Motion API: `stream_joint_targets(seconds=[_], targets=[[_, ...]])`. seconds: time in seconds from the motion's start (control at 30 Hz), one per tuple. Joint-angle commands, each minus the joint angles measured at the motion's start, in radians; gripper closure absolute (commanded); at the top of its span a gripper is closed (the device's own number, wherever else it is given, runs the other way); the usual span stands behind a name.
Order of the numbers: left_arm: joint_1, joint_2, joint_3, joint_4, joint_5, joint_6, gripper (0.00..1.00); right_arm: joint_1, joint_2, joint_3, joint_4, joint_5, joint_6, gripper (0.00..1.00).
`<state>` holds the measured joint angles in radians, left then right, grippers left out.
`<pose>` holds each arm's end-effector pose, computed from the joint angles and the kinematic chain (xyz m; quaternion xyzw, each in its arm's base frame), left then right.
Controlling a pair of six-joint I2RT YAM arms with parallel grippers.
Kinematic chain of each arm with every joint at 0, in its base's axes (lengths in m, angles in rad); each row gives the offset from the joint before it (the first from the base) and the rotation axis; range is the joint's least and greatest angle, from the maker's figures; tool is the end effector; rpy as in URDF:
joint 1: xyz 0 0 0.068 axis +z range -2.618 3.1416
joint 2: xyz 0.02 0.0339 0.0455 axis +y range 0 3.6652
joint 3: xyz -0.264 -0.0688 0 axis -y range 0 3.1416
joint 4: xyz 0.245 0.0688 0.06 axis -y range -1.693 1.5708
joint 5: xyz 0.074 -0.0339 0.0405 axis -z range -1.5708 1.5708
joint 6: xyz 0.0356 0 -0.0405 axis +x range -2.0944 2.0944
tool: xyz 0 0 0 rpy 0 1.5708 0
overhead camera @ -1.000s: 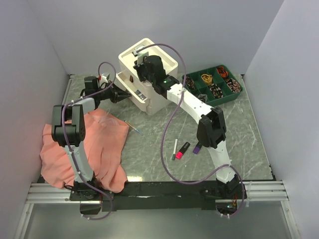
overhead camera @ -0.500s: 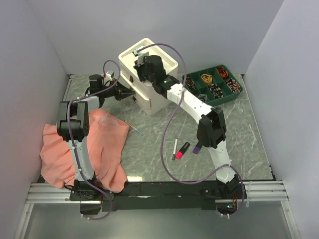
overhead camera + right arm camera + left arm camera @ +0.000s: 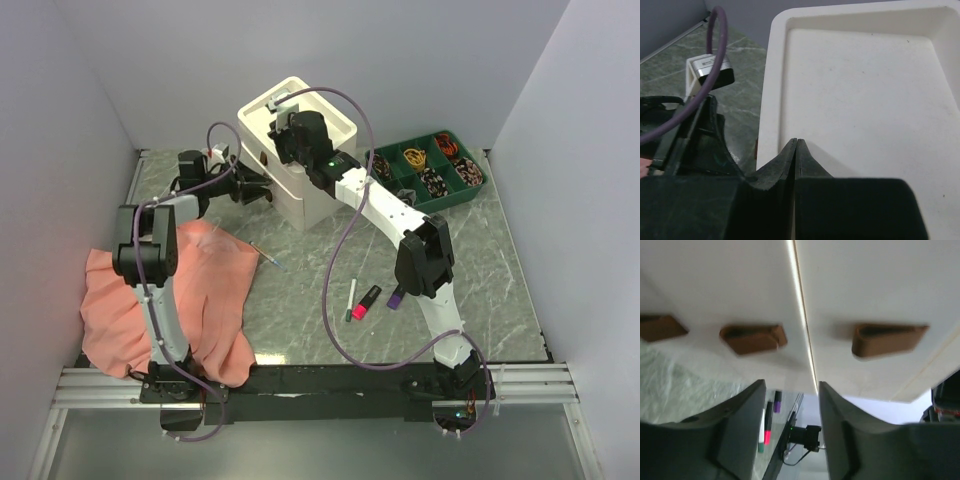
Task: Sort the stationery into containers
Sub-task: Close the drawer in the storage box.
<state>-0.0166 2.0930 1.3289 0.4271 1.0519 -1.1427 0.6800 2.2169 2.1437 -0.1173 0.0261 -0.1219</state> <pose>0.4560 -0.0385 0.1858 -0.1309 0.7516 -0.6167 0.1943 0.4168 0.3359 0.3455 -0.2933 0.7132 0.1657 0.6147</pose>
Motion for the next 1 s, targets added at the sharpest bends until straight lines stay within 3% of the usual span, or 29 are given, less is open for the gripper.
stream_joint_targets(seconds=[0.0,0.03,0.13,0.27,0.37,0.7,0.97], targets=[[0.072,-0.166,-0.04,-0.119,0.033,0.073,0.41,0.012,-0.036,0.005,-0.028,-0.012,-0.01,0.83],[0.078,-0.181,-0.048,-0.126,0.033,0.086,0.38,0.012,-0.033,0.01,-0.028,-0.015,-0.01,0.7],[0.096,-0.22,-0.091,-0.021,0.016,0.043,0.32,0.012,-0.022,0.016,-0.035,-0.018,-0.009,0.6],[0.101,-0.188,-0.138,0.332,-0.015,-0.22,0.32,0.012,-0.008,0.036,-0.054,-0.023,-0.004,0.59],[0.087,-0.159,-0.09,0.283,-0.007,-0.177,0.33,0.012,-0.005,0.042,-0.059,-0.043,-0.004,0.61],[0.08,-0.071,-0.076,0.531,-0.023,-0.293,0.42,0.013,0.003,0.047,-0.065,-0.035,0.005,0.63],[0.078,-0.022,-0.051,0.587,-0.026,-0.324,0.47,0.012,0.01,0.05,-0.065,-0.034,0.008,0.63]])
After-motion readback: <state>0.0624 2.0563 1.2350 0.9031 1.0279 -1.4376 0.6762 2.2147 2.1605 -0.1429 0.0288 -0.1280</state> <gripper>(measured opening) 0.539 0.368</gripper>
